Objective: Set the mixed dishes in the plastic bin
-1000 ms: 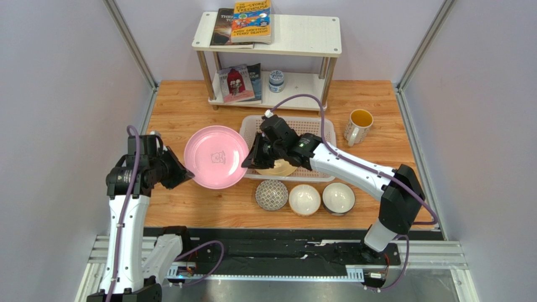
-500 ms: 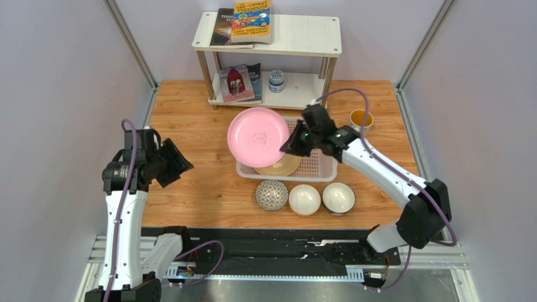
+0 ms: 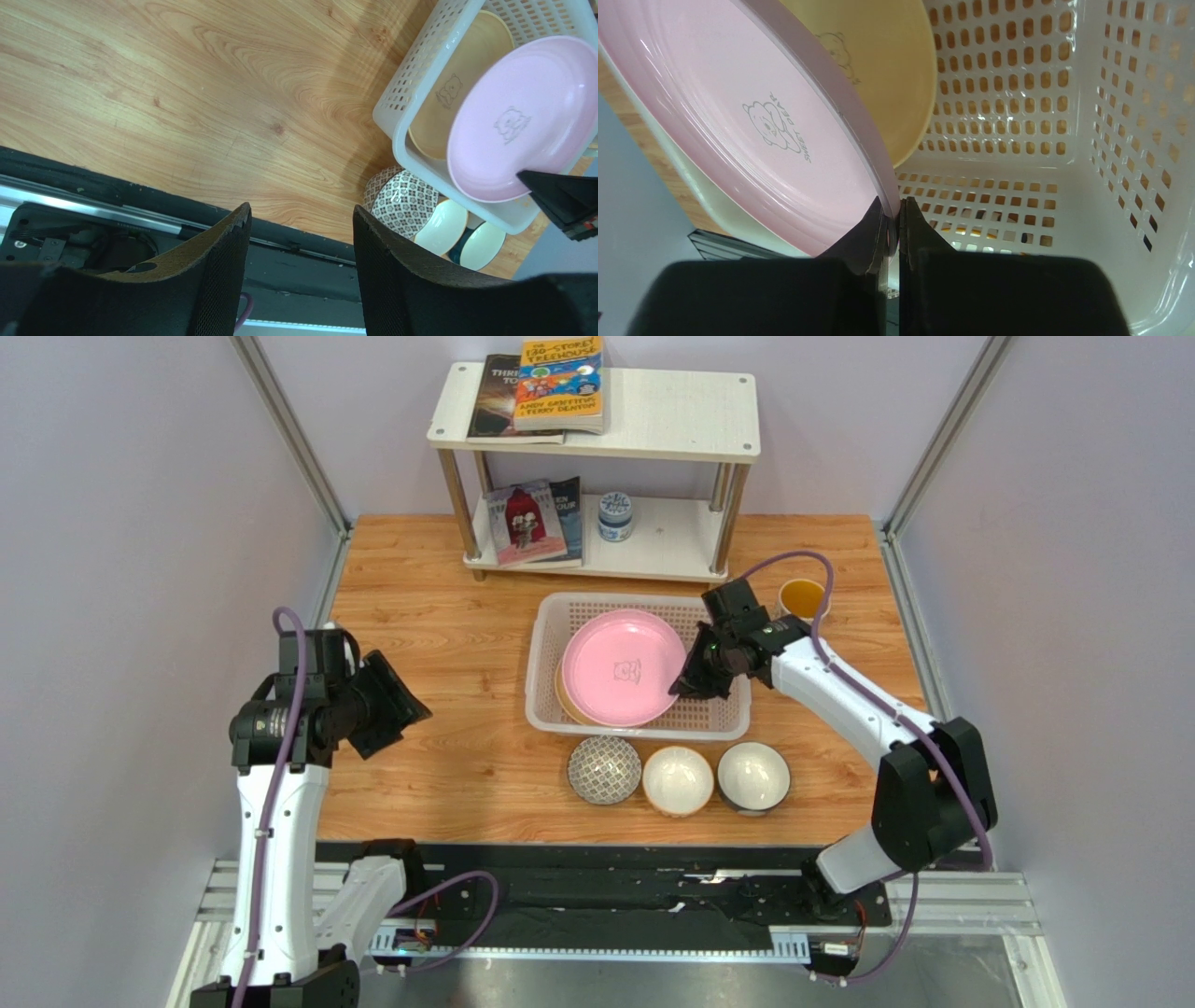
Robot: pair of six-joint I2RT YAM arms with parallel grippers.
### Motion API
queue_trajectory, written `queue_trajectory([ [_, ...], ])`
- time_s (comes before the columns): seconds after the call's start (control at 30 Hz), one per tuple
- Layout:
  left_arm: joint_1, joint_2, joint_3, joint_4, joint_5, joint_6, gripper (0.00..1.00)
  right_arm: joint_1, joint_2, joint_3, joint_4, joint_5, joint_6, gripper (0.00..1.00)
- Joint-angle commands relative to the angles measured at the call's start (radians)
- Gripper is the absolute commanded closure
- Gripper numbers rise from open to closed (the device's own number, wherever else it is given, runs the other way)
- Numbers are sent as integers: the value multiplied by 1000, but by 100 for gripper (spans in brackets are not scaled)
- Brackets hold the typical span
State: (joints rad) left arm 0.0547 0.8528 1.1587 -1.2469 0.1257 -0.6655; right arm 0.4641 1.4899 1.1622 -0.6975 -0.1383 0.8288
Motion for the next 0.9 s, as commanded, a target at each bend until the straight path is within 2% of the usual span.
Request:
queue_trajectory([
  [0.0, 2, -11, 3, -5, 14, 18, 40, 10, 38, -15, 44, -38, -11, 100],
  [0.13, 2, -14, -8, 4, 29, 11, 40, 10, 84, -10, 87, -53, 1, 100],
  [0.43, 2, -20, -28, 26, 63, 0, 41, 27, 230, 132, 32, -52, -14, 100],
  [0.47, 4, -17, -27, 26, 63, 3, 41, 30, 237, 139, 30, -52, -16, 95],
  [0.5, 4, -14, -24, 27, 63, 4, 41, 28, 247, 146, 24, -53, -16, 76],
  [0.63, 4, -3, -30, 27, 58, 14, 41, 30, 218, 123, 21, -29, -5, 51],
  [0.7, 4, -6, -47, 32, 58, 15, 41, 28, 198, 105, 23, -15, -5, 43],
  [0.87, 2, -18, -109, 66, 104, 27, 40, 28, 135, 76, -2, -30, -28, 35],
])
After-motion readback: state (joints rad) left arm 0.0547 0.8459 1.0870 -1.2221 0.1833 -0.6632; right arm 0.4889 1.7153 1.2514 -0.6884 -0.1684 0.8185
